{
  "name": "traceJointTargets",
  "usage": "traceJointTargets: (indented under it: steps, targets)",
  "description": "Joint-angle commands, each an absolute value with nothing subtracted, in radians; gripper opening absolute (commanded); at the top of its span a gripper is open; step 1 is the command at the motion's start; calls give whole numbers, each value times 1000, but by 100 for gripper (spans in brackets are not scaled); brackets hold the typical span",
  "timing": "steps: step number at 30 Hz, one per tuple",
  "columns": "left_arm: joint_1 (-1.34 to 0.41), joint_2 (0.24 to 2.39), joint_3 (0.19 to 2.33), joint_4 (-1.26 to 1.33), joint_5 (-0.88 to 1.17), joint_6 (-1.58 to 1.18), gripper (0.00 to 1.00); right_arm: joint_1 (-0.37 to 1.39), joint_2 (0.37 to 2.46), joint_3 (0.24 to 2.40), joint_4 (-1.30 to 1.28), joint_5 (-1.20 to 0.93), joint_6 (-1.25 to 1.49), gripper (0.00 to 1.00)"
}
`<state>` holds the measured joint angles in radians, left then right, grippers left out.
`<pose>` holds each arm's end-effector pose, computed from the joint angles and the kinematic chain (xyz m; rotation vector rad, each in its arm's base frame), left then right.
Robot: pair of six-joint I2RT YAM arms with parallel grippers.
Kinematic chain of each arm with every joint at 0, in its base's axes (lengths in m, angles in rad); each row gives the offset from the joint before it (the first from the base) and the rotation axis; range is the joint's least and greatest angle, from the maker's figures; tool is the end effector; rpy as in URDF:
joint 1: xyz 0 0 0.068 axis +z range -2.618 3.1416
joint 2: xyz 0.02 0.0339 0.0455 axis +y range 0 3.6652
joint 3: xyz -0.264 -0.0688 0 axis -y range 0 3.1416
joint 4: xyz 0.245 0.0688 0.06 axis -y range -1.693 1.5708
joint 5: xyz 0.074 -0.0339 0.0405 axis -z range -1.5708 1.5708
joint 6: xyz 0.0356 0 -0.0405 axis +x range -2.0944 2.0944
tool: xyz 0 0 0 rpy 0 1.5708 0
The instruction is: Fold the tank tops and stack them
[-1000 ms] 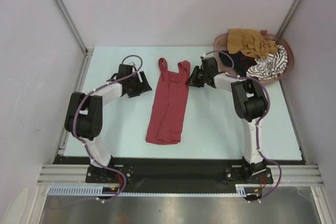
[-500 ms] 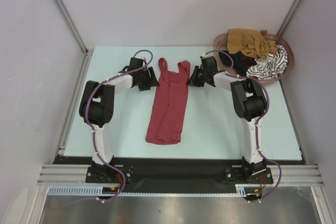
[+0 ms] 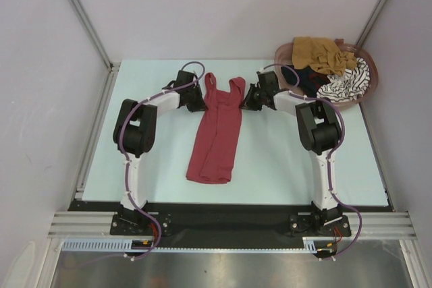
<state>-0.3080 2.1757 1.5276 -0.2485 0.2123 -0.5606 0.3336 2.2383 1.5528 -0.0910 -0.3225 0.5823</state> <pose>0.4452 -0.1495 0.1456 -0.2265 2.5384 -0.6217 0.4573 0.1704 0.1367 0.1377 2.4460 0.8099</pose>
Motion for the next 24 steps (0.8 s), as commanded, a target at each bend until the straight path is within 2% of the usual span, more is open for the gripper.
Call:
traceJointTargets:
  steps: [1, 7, 11, 12, 14, 15, 16, 19, 21, 24]
  targets:
    - [-311, 2214, 1552, -282, 144, -578, 0, 333, 2273, 1609, -109, -305, 577, 0]
    - [-296, 2181, 1507, -253, 84, -669, 0, 325, 2348, 1773, -181, -279, 583, 0]
    - [-285, 2152, 1439, -145, 74, -762, 0, 314, 2417, 1899, -227, -262, 595, 0]
    - [-282, 2155, 1443, -140, 81, -767, 4, 310, 2440, 1922, -250, -267, 598, 0]
    - [-279, 2175, 1500, -170, 92, -750, 14, 308, 2460, 1985, -281, -271, 592, 19]
    - [-278, 2180, 1525, -190, 83, -741, 32, 310, 2454, 1988, -290, -272, 586, 23]
    - [-276, 2181, 1555, -208, 72, -730, 41, 310, 2442, 1973, -288, -267, 584, 29]
    - [-272, 2139, 1549, -247, 38, -701, 63, 310, 2373, 1915, -259, -264, 577, 33]
    - [-268, 2083, 1505, -247, 38, -683, 75, 313, 2323, 1824, -226, -271, 580, 35]
    - [-267, 1979, 1402, -249, 12, -647, 80, 324, 2202, 1659, -174, -288, 574, 40]
